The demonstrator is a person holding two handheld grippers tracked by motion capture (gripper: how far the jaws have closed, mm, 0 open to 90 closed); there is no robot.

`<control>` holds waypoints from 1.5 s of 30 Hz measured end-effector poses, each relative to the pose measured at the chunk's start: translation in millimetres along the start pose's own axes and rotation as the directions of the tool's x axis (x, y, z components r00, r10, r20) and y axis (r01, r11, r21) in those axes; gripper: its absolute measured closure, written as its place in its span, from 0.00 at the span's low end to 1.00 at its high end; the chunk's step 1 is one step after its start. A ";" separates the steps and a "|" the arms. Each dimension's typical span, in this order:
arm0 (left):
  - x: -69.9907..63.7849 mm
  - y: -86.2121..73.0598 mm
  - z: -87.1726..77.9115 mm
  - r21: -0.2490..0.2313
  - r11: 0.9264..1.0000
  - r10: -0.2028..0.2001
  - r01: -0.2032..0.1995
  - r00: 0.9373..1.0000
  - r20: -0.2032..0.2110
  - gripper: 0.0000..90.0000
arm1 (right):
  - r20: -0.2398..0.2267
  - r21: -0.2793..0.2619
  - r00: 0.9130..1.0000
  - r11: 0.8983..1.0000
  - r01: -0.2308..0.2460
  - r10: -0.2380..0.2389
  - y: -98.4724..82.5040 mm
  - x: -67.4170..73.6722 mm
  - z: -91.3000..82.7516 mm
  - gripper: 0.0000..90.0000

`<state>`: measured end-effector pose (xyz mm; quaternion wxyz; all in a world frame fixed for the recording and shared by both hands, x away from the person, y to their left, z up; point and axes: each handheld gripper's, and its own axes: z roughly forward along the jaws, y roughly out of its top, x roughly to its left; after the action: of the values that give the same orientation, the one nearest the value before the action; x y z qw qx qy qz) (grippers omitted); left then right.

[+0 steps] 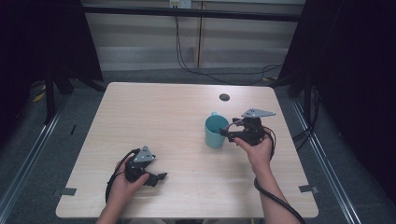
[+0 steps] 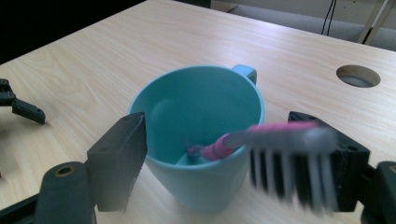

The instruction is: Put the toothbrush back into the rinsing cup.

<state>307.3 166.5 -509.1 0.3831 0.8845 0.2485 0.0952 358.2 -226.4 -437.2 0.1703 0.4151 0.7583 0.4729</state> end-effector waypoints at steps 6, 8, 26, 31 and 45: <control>0.0 0.0 0.0 0.000 1.000 0.000 0.000 1.000 0.000 0.17 | -0.003 0.017 1.000 1.000 0.009 -0.009 -5.2 -0.2 -1.5 0.23; 0.0 0.0 0.0 0.000 1.000 0.000 0.000 1.000 0.000 0.17 | -0.008 0.017 1.000 1.000 0.008 -0.008 -6.5 -1.1 -3.6 0.23; 0.0 0.0 0.0 0.000 1.000 0.000 0.000 1.000 -0.001 0.17 | -0.011 0.047 0.999 0.998 0.035 -0.035 -14.9 1.6 -16.6 0.23; 0.0 0.0 0.0 0.000 1.000 0.000 0.000 1.000 -0.001 0.17 | -0.010 0.078 0.999 0.996 0.052 -0.051 -17.7 1.3 -18.2 0.24; 0.0 0.0 0.1 0.000 1.000 0.000 0.000 1.000 -0.001 0.17 | -0.006 0.131 0.997 0.988 0.079 -0.079 -31.2 -3.1 -26.9 0.23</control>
<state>307.3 166.4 -509.1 0.3831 0.8844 0.2487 0.0954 327.9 -250.9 -451.2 0.1608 0.3947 0.8037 0.4152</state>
